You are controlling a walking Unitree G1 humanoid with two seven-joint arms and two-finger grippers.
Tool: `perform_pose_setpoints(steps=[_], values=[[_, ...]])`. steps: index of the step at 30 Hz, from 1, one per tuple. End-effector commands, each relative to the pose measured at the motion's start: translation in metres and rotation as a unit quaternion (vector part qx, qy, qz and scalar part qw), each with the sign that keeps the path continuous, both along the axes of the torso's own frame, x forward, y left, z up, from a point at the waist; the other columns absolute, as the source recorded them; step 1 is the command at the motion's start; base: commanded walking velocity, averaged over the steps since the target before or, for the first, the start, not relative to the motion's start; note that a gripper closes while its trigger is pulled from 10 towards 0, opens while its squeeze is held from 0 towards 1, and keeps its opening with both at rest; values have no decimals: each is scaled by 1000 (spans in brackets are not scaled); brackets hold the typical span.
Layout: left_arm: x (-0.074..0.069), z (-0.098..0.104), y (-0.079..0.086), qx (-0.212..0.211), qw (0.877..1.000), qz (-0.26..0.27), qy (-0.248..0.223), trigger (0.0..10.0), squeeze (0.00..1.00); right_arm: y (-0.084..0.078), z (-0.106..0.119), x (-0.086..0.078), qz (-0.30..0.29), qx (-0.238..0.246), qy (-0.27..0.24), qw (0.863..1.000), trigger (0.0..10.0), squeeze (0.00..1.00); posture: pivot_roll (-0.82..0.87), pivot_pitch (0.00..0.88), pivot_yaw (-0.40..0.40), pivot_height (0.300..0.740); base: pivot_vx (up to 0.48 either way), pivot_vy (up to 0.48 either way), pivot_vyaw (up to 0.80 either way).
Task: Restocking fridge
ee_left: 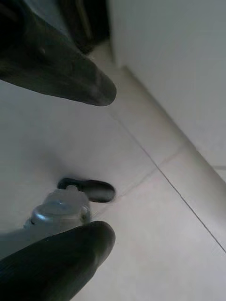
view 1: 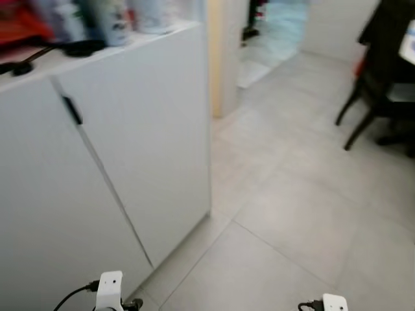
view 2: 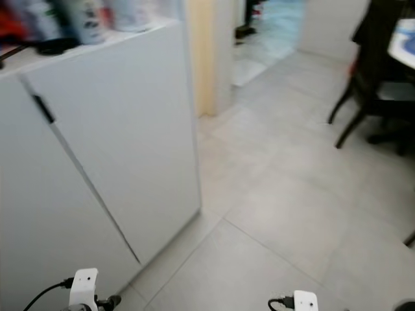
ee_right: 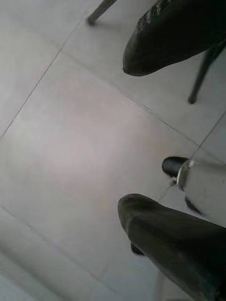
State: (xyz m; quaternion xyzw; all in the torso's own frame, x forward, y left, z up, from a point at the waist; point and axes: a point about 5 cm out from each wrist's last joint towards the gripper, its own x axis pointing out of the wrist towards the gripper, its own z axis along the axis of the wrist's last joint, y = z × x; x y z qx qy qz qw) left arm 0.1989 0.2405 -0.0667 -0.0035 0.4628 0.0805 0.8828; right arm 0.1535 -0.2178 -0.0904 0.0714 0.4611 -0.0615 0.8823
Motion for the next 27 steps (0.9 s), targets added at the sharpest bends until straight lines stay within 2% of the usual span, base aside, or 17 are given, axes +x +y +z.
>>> perform_pose_setpoints(steps=[1, 10, 27], values=[[-1, -1, -2, 3, 1000, -12, 5, 10000, 0, -3, -2, -7, -9, -1, 9, 1000, 10000, 0, 38, 0, -23, 740, 0, 0, 650], [0, -1, -3, 2, 1000, -8, 1, 10000, 0, -4, -2, -7, -6, -4, 10, 1000, 10000, 0, 35, 0, -46, 740, 0, 0, 637], [2, -1, -4, -3, 1000, 7, 1, 10000, 0, -5, -1, -5, 1, -8, 8, 1000, 10000, 0, 20, 0, -60, 740, 0, 0, 800]])
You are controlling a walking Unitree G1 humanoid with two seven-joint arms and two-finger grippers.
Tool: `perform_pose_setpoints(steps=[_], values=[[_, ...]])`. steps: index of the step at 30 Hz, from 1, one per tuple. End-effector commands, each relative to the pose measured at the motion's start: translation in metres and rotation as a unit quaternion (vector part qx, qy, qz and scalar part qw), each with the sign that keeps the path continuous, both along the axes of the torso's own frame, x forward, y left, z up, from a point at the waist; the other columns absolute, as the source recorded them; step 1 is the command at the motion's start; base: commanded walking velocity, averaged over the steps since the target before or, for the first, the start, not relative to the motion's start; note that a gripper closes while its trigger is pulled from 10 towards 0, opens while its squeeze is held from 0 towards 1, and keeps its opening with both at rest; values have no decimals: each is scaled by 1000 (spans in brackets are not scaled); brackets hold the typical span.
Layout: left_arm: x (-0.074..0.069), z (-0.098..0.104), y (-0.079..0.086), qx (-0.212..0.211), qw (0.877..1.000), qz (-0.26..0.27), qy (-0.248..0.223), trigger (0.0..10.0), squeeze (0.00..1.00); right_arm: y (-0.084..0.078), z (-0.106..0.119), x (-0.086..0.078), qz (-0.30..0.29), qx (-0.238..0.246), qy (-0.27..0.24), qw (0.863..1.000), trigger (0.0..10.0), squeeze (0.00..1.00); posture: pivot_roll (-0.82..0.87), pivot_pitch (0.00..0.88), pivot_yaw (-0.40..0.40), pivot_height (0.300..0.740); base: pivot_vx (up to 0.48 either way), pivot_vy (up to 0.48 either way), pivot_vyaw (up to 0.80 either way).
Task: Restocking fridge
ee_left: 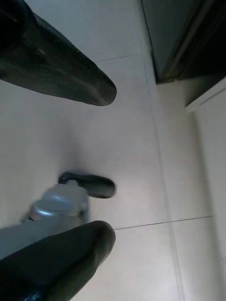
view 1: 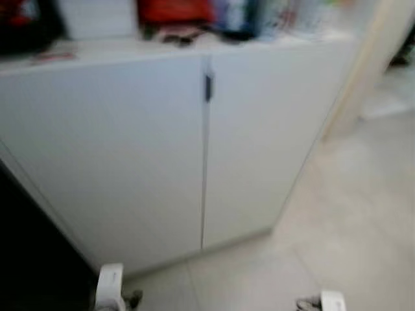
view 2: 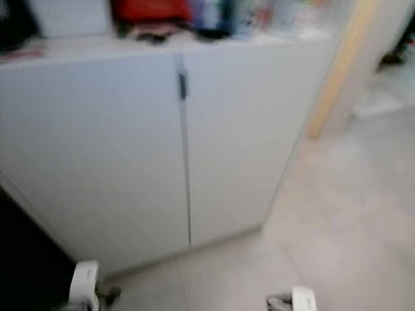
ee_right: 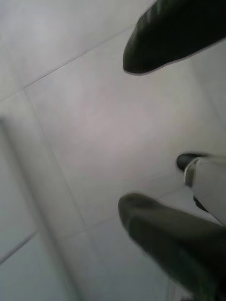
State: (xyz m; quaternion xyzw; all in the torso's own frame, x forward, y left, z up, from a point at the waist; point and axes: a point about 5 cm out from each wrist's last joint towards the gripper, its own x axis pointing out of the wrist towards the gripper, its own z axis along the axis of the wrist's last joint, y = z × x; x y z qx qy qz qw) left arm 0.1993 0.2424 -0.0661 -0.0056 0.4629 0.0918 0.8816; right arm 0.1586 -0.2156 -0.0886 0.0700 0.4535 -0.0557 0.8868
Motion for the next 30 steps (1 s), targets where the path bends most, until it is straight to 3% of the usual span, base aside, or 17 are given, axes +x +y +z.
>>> perform_pose_setpoints(steps=[1, 30], values=[[1, -1, -6, -7, 1000, -3, 1, 10000, 0, -7, -3, -10, -3, -9, 18, 1000, 10000, 0, 21, 0, -59, 740, 0, 0, 800], [1, -1, -6, -9, 1000, -8, 2, 10000, 0, -7, -3, -10, -2, -9, 18, 1000, 10000, 0, 21, 0, -53, 740, 0, 0, 759]])
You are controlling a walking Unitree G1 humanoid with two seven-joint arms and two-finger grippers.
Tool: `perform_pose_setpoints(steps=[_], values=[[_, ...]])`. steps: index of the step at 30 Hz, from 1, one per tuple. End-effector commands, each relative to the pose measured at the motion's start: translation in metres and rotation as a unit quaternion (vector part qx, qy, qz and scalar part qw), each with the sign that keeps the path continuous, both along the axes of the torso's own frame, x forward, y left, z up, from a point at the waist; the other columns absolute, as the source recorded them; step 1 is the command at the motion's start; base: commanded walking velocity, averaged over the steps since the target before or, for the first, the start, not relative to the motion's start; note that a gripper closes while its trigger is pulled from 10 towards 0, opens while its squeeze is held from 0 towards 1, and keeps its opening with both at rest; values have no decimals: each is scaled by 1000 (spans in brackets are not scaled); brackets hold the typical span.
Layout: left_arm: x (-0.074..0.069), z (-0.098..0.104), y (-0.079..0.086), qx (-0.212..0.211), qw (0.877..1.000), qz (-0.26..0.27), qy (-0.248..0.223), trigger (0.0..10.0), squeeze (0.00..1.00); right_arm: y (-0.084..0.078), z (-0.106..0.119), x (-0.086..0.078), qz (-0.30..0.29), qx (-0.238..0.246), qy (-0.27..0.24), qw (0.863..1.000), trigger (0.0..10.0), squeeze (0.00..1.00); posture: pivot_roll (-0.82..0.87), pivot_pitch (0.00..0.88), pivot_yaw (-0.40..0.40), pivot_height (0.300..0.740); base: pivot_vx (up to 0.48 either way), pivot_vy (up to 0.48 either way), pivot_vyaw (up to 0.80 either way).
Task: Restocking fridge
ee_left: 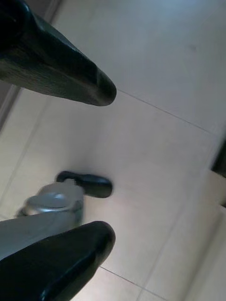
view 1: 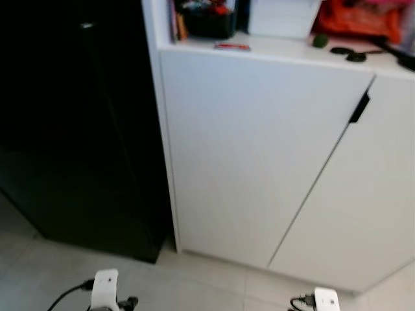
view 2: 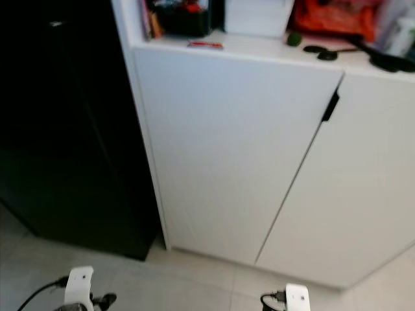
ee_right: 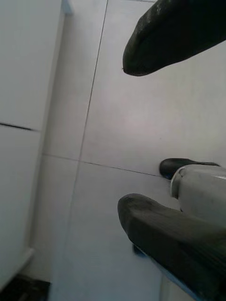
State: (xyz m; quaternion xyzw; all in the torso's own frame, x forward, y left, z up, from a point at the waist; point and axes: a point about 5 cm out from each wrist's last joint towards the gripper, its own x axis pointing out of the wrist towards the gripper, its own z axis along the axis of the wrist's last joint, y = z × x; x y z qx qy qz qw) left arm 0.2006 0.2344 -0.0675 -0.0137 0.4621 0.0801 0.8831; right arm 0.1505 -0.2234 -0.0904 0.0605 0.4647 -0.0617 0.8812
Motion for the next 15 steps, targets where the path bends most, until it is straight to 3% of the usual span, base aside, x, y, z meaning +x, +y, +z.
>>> perform_pose_setpoints(steps=[1, 10, 15], values=[[0, 1, 2, 3, 1000, 0, 3, 10000, 0, 1, -1, -2, -4, 3, 5, 1000, 10000, 0, 21, 0, -54, 740, 0, 0, 0], [0, 0, 2, -1, 1000, 4, 3, 10000, 0, 1, -1, -2, -7, 3, 5, 1000, 10000, 0, 20, 0, -52, 740, 0, 0, 0], [-1, 0, 2, -1, 1000, 2, 6, 10000, 0, 1, -2, -3, -9, 4, 6, 1000, 10000, 0, 17, 0, -51, 740, 0, 317, 0]])
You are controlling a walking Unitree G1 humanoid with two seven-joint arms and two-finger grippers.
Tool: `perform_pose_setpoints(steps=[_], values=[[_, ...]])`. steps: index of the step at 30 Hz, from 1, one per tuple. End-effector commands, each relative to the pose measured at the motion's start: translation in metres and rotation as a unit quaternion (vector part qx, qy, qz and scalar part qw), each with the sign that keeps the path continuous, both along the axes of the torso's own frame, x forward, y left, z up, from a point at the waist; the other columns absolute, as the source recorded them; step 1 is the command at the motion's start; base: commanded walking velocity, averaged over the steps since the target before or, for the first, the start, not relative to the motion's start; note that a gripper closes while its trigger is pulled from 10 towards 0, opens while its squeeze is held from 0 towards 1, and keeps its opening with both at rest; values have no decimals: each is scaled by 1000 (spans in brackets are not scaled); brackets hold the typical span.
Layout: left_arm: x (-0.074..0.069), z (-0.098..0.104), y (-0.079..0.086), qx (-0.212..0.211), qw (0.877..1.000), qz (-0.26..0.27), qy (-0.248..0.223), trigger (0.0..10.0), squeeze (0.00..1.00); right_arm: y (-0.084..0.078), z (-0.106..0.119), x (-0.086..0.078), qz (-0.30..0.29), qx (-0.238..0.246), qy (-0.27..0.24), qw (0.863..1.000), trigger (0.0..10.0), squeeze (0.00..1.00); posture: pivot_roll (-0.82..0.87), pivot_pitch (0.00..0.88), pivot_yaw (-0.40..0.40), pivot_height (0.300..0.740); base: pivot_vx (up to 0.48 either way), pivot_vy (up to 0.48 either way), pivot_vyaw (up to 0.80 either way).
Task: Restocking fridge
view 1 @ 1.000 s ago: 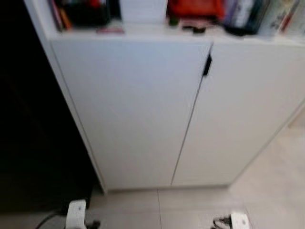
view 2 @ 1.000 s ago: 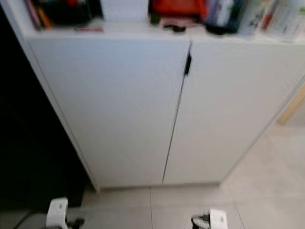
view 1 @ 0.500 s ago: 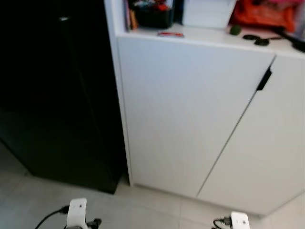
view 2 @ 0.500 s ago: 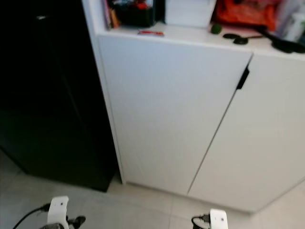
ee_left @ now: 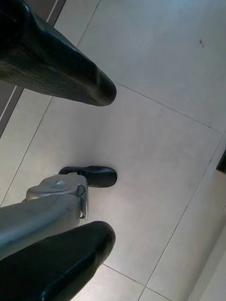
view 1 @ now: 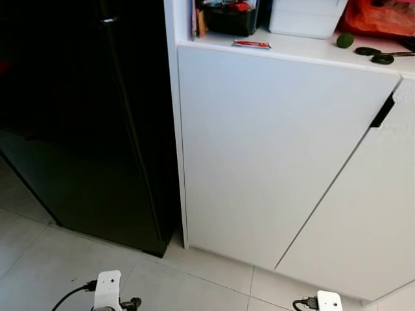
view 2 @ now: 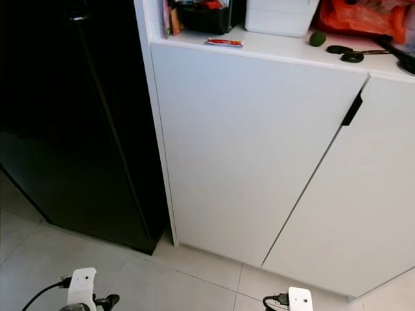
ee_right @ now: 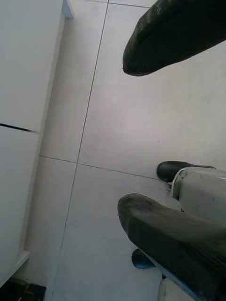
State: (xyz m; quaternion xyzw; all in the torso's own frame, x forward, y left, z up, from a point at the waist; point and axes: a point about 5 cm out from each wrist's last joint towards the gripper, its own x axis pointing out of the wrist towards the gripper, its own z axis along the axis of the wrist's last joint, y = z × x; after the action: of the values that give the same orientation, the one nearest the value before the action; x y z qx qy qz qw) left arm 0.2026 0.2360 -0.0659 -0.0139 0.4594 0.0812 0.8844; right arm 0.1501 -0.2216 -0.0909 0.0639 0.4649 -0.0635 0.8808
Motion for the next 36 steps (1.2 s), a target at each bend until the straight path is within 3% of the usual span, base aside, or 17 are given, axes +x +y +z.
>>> perform_pose_setpoints(steps=[1, 32, 36], values=[[-3, -2, 0, 0, 1000, -1, 10, 10000, 0, -1, -1, -3, -7, 3, 5, 1000, 10000, 0, 17, 0, -51, 740, 0, 356, 0], [-3, -2, -1, -2, 1000, -6, 11, 10000, 0, -2, -2, -5, -14, 4, 19, 1000, 10000, 0, 22, 0, -58, 740, 0, 361, 0], [-2, -2, -1, -2, 1000, -5, 10, 10000, 0, -2, -2, -5, -2, 3, 26, 1000, 10000, 0, 29, 0, -58, 740, 0, 363, -762]])
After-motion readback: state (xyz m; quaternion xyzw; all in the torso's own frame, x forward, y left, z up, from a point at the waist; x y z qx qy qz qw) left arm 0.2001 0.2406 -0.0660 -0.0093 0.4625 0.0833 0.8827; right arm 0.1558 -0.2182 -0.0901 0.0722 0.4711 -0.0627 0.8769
